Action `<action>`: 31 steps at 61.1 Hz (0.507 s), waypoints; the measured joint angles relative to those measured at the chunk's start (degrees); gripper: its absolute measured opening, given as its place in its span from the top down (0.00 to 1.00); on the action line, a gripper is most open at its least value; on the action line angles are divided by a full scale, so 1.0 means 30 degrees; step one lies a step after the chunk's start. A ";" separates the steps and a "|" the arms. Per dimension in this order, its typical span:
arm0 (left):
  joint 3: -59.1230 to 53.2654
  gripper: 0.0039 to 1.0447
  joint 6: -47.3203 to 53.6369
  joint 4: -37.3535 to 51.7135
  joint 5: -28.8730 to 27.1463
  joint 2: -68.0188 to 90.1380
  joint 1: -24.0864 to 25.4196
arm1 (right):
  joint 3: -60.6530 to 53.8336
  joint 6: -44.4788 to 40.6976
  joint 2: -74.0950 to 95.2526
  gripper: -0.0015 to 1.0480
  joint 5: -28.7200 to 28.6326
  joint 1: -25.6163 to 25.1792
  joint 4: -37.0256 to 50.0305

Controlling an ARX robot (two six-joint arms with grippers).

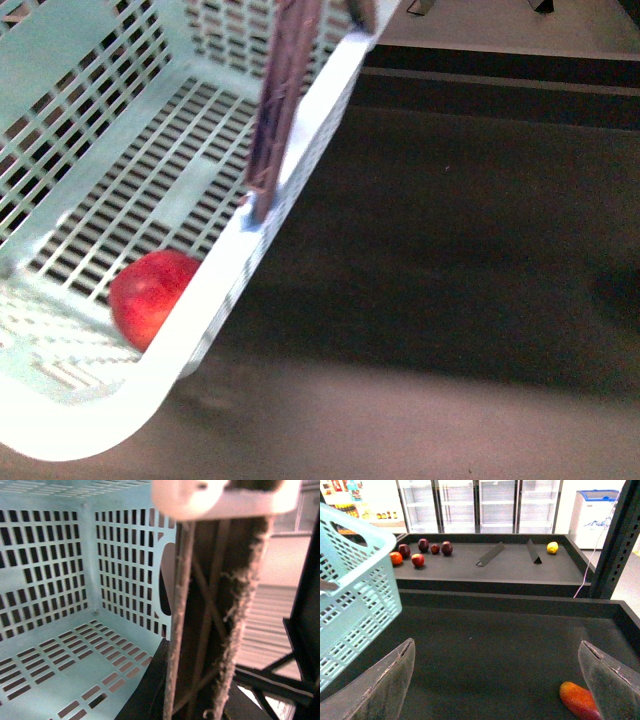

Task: Pick apple with right arm and hold basket with left

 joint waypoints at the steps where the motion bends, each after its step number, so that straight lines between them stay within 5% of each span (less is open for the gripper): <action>1: -0.0168 0.93 -0.0160 0.0087 -0.0007 0.0109 0.0291 | 0.0000 0.0000 0.0000 0.09 0.0000 0.0000 0.0000; 12: -0.1290 0.93 -0.1377 0.1035 -0.0386 0.1581 0.1814 | 0.0000 0.0000 -0.0007 0.09 0.0000 0.0000 0.0000; 31: -0.2047 0.93 -0.3169 0.2244 0.0015 0.3213 0.2106 | 0.0000 0.0000 -0.0007 0.09 0.0000 0.0000 0.0000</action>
